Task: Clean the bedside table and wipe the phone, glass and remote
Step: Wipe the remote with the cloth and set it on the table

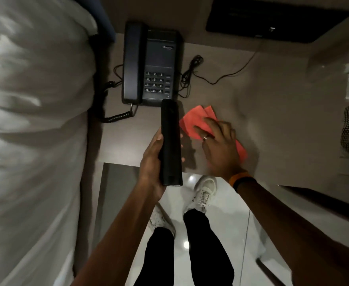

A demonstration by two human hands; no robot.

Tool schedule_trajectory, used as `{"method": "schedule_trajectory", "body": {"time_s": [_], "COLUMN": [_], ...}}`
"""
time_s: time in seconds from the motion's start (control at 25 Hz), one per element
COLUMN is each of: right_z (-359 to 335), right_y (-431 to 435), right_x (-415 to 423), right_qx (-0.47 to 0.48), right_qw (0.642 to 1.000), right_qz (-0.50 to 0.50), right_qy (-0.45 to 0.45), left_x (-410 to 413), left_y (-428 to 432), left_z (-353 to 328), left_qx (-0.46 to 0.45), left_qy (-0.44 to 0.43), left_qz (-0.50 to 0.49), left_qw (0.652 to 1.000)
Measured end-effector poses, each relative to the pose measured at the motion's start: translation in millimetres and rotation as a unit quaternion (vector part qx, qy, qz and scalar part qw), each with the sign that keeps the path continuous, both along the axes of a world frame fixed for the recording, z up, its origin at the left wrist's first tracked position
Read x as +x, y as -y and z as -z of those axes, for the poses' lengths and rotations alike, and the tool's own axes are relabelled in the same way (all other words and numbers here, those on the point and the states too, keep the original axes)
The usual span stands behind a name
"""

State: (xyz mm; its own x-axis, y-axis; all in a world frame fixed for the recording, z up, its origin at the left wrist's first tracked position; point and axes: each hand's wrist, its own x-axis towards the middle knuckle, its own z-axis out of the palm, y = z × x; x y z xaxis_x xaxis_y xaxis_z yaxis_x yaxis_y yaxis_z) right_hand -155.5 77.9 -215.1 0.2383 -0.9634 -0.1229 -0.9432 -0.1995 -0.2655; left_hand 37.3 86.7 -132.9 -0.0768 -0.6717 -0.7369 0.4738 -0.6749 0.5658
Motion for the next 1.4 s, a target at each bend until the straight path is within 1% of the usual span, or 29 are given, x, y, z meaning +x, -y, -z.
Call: {"method": "schedule_trajectory", "body": {"time_s": [0.08, 0.12, 0.16, 0.2, 0.24, 0.28, 0.32, 0.36, 0.44, 0.48, 0.56, 0.64, 0.68, 0.72, 0.84, 0.88, 0.92, 0.96, 1.0, 1.04, 1.08, 1.12, 1.16, 1.2, 1.24, 1.28, 1.32, 1.36, 1.4], "right_z": [-8, -17, -29, -42, -55, -65, -75, -82, -90, -86, -69, -59, -58, -60, -93, -109, -121, -128, -132, -130, -129, -120, -112, -104, -98, -92, -89, -82, -74], "right_y": [16, 23, 27, 28, 27, 19, 5, -13, -35, -31, 1, 38, 45, 42, -4, -24, -42, -54, -57, -53, -43, -32, -16, 4, 23, 41, 57, 71, 82], "right_x": [4, 7, 12, 17, 23, 33, 46, 58, 73, 71, 60, 48, 47, 49, 63, 66, 70, 73, 74, 75, 76, 77, 75, 69, 63, 58, 51, 45, 38], "right_qx": [0.019, 0.049, 0.087, 0.120, 0.144, 0.174, 0.201, 0.216, 0.202, 0.191, 0.188, 0.201, 0.202, 0.203, 0.216, 0.201, 0.179, 0.165, 0.165, 0.172, 0.168, 0.156, 0.155, 0.163, 0.165, 0.170, 0.188, 0.204, 0.221], "right_qw": [0.988, 0.961, 0.906, 0.838, 0.781, 0.753, 0.754, 0.775, 0.814, 0.820, 0.819, 0.812, 0.819, 0.824, 0.806, 0.814, 0.837, 0.859, 0.873, 0.880, 0.890, 0.900, 0.904, 0.903, 0.904, 0.903, 0.891, 0.865, 0.832], "right_qz": [0.103, 0.172, 0.247, 0.300, 0.333, 0.340, 0.323, 0.292, 0.250, 0.250, 0.285, 0.311, 0.310, 0.303, 0.290, 0.274, 0.250, 0.231, 0.227, 0.234, 0.235, 0.231, 0.228, 0.230, 0.227, 0.220, 0.222, 0.239, 0.260], "right_qy": [0.113, 0.211, 0.332, 0.440, 0.509, 0.536, 0.536, 0.518, 0.483, 0.478, 0.461, 0.451, 0.440, 0.434, 0.468, 0.471, 0.453, 0.425, 0.399, 0.377, 0.354, 0.336, 0.326, 0.325, 0.323, 0.328, 0.349, 0.391, 0.438], "left_x": [-9, -13, -17, -21, -27, -31, -36, -41, -49, -54, -61, -66, -69, -69, -56, -50, -48, -55, -57, -54, -55, -60, -63, -72, -67, -57, -54, -56, -55], "left_y": [5, 9, 12, 14, 18, 21, 24, 26, 25, 22, 9, -9, -14, -12, 17, 25, 28, 19, 11, 10, -1, -3, -4, 5, 18, 25, 25, 20, 18], "left_z": [-3, -4, -5, -7, -9, -11, -14, -15, -20, -23, -28, -29, -31, -31, -24, -20, -17, -9, -11, -25, -29, -25, -21, -14, -16, -17, -21, -20, -22], "left_qx": [-0.002, 0.004, 0.008, 0.006, 0.001, 0.002, 0.002, -0.003, 0.001, 0.016, 0.042, 0.029, 0.017, 0.014, 0.061, 0.078, 0.086, 0.087, 0.114, 0.123, 0.054, 0.051, 0.058, 0.021, 0.033, 0.033, 0.012, -0.013, -0.011], "left_qy": [0.024, 0.034, 0.037, 0.037, 0.042, 0.059, 0.080, 0.102, 0.127, 0.132, 0.115, 0.103, 0.102, 0.100, 0.096, 0.078, 0.039, 0.038, -0.032, -0.021, 0.177, 0.173, -0.057, -0.027, 0.008, -0.012, -0.010, -0.019, -0.048], "left_qz": [0.021, 0.027, 0.030, 0.035, 0.040, 0.048, 0.055, 0.056, 0.037, 0.038, 0.046, 0.068, 0.068, 0.051, -0.020, -0.048, -0.066, -0.093, -0.090, -0.027, 0.039, 0.017, -0.005, 0.001, -0.015, -0.033, -0.019, -0.003, 0.004], "left_qw": [0.999, 0.999, 0.999, 0.999, 0.998, 0.997, 0.995, 0.993, 0.991, 0.990, 0.991, 0.992, 0.992, 0.994, 0.993, 0.993, 0.993, 0.991, 0.989, 0.992, 0.982, 0.983, 0.997, 0.999, 0.999, 0.999, 1.000, 1.000, 0.999]}}
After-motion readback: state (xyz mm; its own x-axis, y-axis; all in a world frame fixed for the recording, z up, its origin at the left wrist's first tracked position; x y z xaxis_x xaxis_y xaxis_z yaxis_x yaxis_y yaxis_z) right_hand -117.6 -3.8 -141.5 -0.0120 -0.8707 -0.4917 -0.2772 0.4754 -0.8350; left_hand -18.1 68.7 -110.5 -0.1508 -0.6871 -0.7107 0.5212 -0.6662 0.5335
